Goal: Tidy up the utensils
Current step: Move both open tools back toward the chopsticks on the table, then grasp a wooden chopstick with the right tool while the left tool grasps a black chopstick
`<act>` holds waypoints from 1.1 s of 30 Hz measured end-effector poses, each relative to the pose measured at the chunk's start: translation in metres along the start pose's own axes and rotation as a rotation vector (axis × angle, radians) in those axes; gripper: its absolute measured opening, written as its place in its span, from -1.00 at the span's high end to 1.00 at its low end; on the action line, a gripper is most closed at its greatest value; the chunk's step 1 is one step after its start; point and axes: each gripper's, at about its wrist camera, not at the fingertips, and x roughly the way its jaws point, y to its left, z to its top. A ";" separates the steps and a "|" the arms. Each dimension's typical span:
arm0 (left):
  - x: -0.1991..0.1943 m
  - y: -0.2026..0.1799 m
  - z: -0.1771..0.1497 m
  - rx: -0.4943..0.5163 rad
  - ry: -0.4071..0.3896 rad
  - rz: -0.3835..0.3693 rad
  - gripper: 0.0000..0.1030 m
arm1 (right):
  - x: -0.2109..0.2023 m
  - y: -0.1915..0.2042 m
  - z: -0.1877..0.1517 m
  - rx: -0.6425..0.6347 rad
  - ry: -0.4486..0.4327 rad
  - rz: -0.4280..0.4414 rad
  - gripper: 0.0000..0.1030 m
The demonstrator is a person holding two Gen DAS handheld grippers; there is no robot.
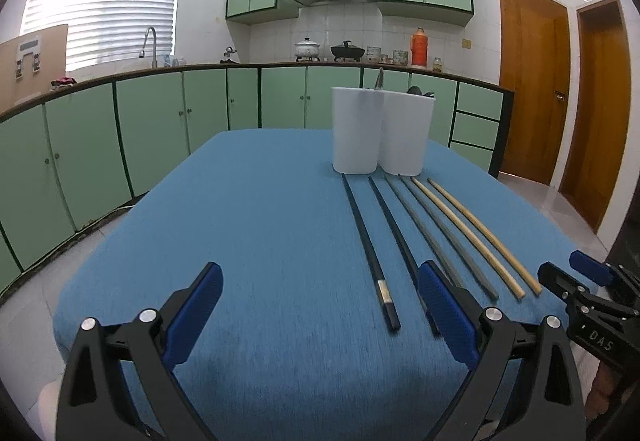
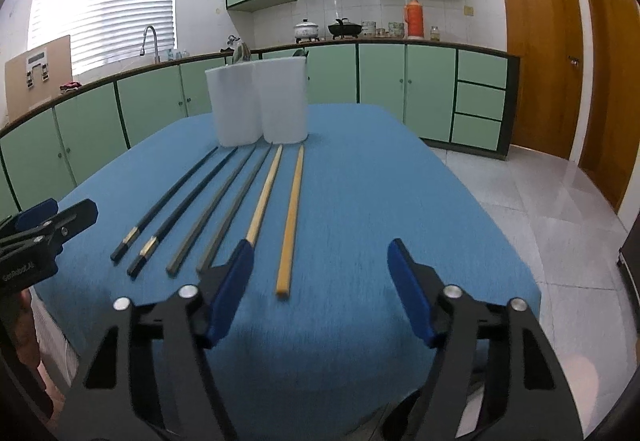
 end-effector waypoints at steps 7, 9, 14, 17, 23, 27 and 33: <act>-0.006 -0.005 -0.012 0.004 0.001 -0.001 -0.86 | 0.001 0.007 -0.013 -0.024 0.014 0.019 0.13; -0.007 -0.006 -0.013 0.007 -0.001 0.000 -0.86 | 0.002 0.007 -0.014 -0.030 0.011 0.021 0.23; -0.008 -0.006 -0.014 0.006 -0.001 0.000 -0.86 | 0.003 0.007 -0.013 -0.029 -0.002 0.037 0.44; -0.009 -0.006 -0.016 0.005 0.002 0.001 -0.86 | 0.005 0.008 -0.012 -0.033 -0.007 0.042 0.56; -0.011 -0.007 -0.018 0.004 0.001 0.000 -0.86 | 0.006 0.015 -0.014 -0.061 -0.014 0.052 0.73; -0.009 -0.007 -0.017 0.003 0.004 0.000 -0.86 | 0.007 0.017 -0.015 -0.079 -0.020 0.040 0.87; -0.002 -0.010 -0.019 0.002 0.020 -0.004 -0.85 | 0.005 0.013 -0.015 -0.064 -0.022 0.023 0.88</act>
